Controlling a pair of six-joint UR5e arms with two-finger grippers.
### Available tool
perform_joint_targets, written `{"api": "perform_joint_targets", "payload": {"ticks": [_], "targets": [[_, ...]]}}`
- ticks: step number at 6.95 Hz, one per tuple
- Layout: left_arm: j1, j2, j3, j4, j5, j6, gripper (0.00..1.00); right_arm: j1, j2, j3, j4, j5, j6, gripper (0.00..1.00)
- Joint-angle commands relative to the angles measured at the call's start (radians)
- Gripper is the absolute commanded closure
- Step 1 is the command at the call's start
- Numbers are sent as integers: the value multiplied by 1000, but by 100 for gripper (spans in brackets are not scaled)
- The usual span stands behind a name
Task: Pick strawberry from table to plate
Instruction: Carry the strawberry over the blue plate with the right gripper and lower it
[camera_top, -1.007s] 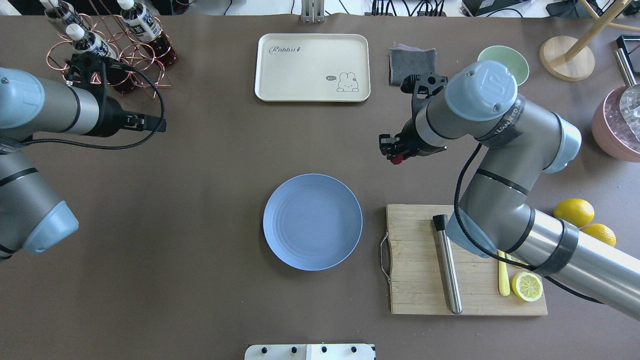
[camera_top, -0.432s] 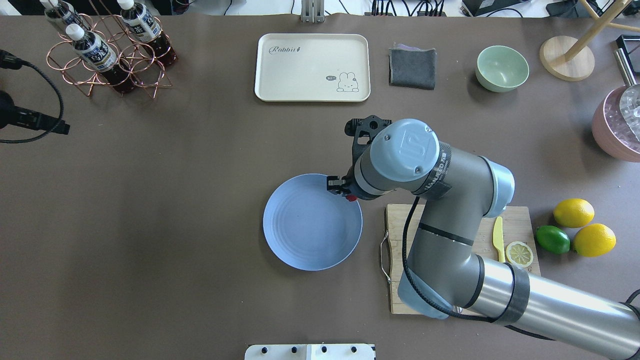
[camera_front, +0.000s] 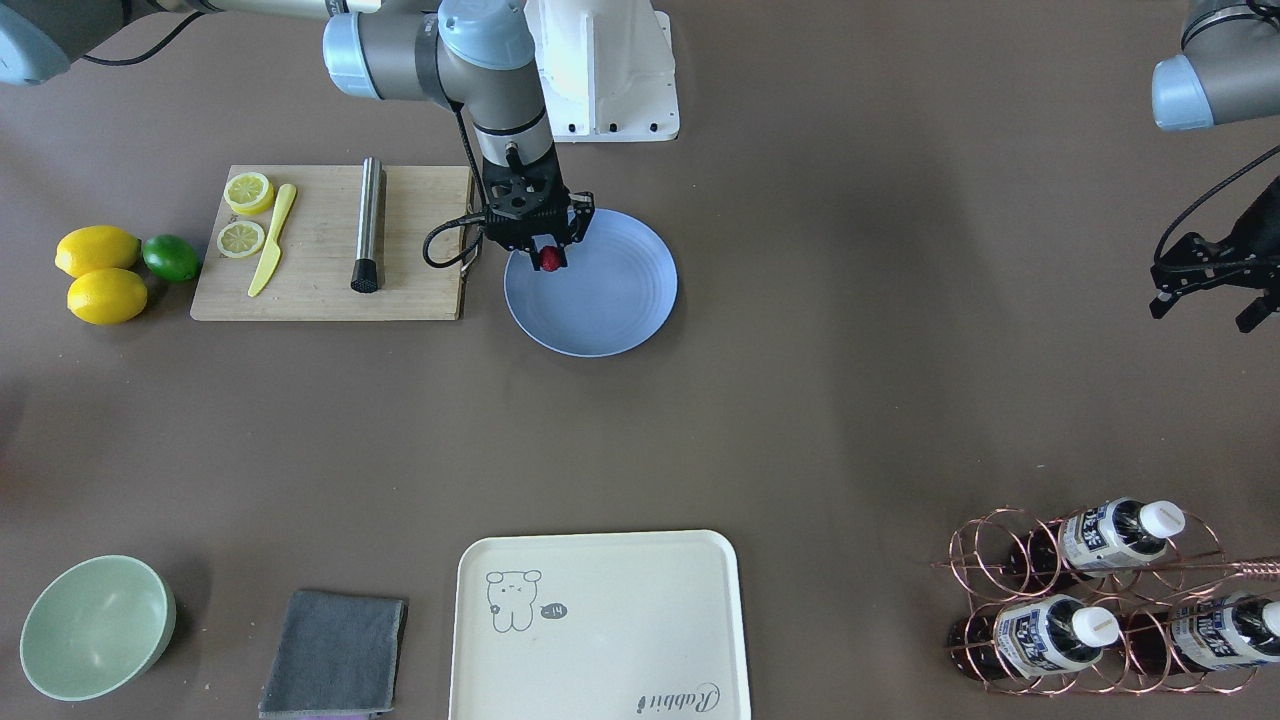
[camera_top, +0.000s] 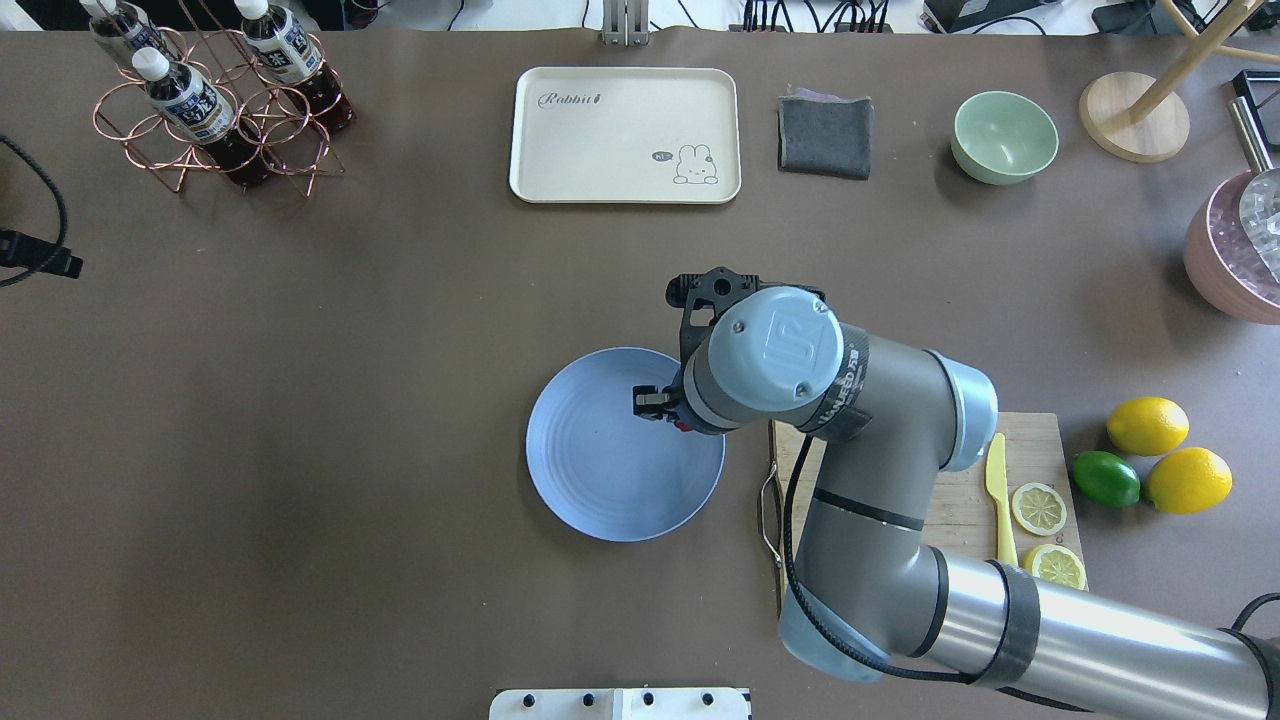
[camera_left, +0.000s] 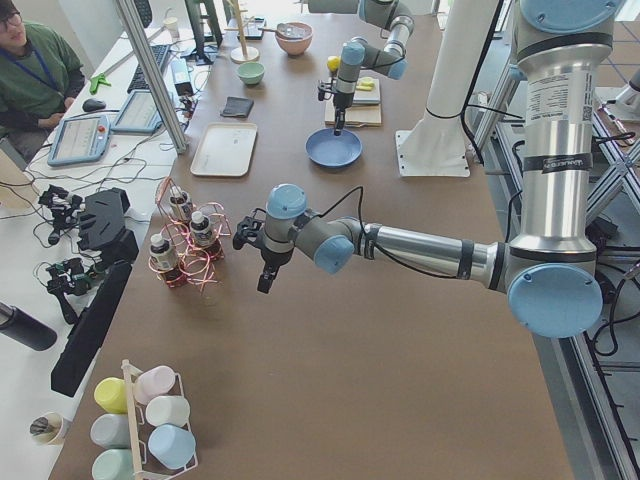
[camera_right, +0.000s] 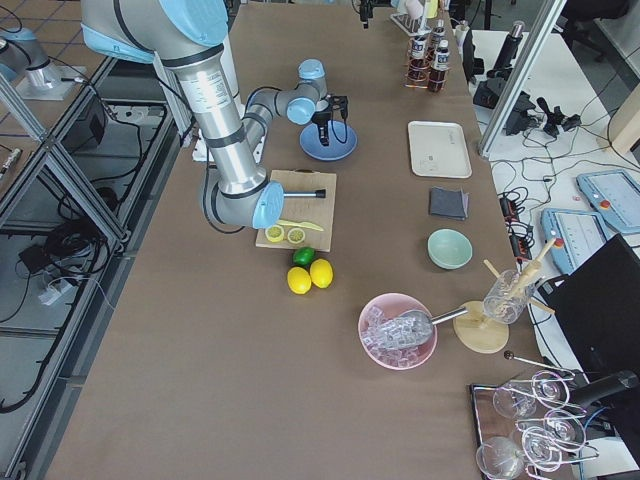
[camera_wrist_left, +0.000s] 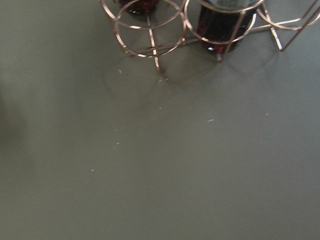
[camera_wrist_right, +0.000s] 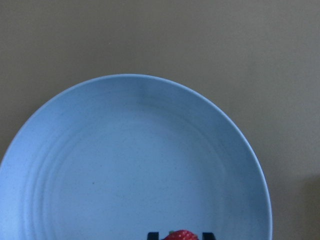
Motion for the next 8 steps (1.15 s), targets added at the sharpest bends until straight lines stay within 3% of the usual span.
{"api": "perform_joint_targets", "payload": {"ticks": [1, 2, 8], "targets": [[-30, 9, 15, 1, -8, 44, 2, -22, 61, -68, 5, -20, 4, 100], [-45, 10, 18, 2, -7, 70, 2, -21, 91, -118, 6, -23, 1, 100], [-53, 7, 32, 1, -8, 73, 2, -7, 106, -166, 38, -31, -3, 100]]}}
